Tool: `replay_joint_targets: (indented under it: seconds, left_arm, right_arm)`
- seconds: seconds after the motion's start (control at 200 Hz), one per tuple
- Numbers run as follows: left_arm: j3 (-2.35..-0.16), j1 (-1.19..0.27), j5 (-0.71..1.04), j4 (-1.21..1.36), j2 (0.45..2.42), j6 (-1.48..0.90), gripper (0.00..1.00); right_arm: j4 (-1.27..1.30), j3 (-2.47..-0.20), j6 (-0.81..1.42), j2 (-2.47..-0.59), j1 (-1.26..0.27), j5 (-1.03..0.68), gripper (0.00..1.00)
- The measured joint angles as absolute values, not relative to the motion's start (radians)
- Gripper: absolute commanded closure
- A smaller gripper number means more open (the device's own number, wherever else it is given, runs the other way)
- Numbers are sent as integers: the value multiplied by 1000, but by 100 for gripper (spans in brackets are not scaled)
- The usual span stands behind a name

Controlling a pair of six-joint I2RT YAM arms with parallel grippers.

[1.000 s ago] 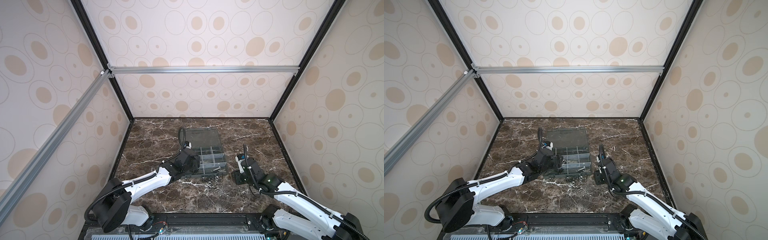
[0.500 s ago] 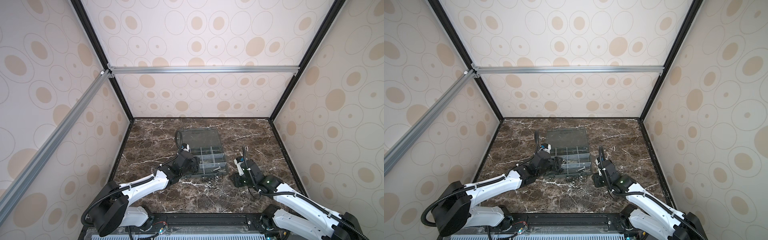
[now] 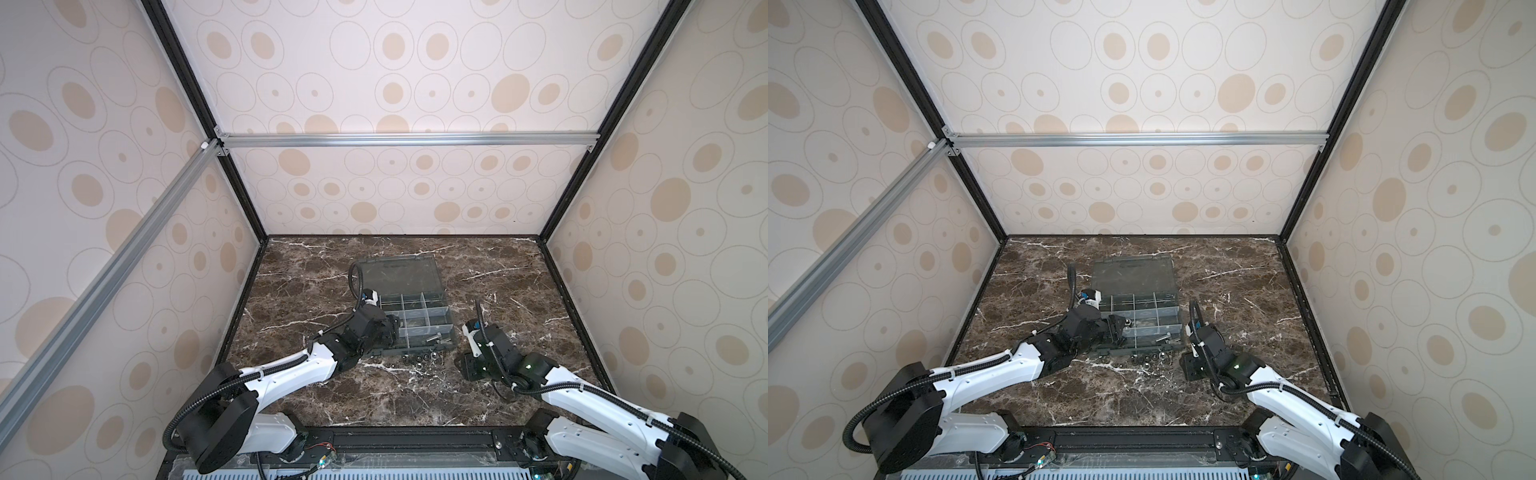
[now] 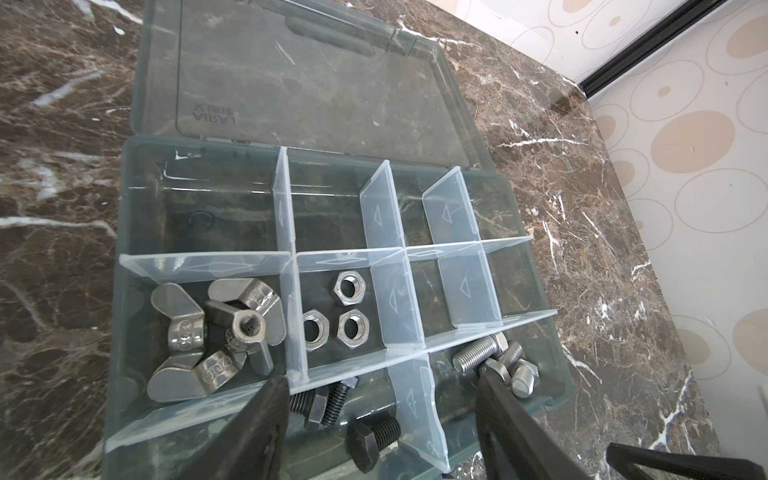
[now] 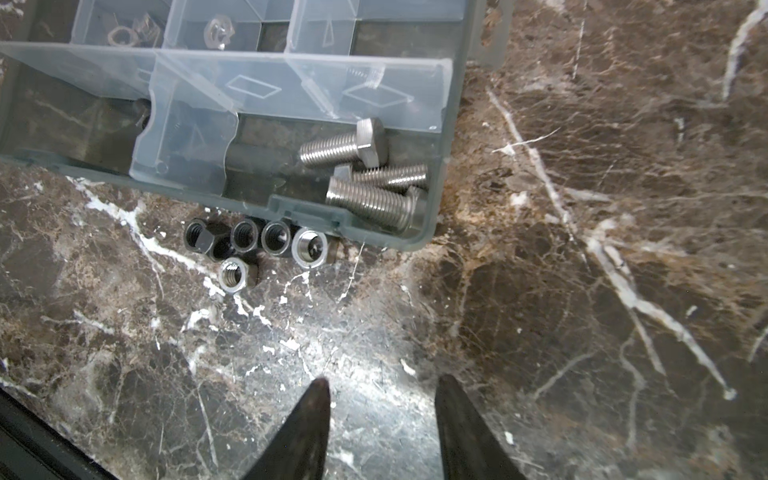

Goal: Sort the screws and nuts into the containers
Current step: 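Draw the left gripper back while the right gripper moves toward the box, then lower the right gripper onto a silver hex nut beside the box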

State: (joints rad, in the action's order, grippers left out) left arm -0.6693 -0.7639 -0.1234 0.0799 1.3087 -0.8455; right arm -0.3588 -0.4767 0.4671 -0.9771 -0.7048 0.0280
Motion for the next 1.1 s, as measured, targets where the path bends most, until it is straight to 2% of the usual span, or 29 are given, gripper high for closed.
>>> replay_joint_targets:
  seconds: [0.765,1.1]
  left_arm:
    - [-625,-764,-132,95,1264,-858,28]
    - [-610,-764,-120,124,1264,-860,28]
  right_arm:
    - [-194,-504,481,-1248,-860,159,52]
    - [-144,-548,447,-1349,-871,194,52]
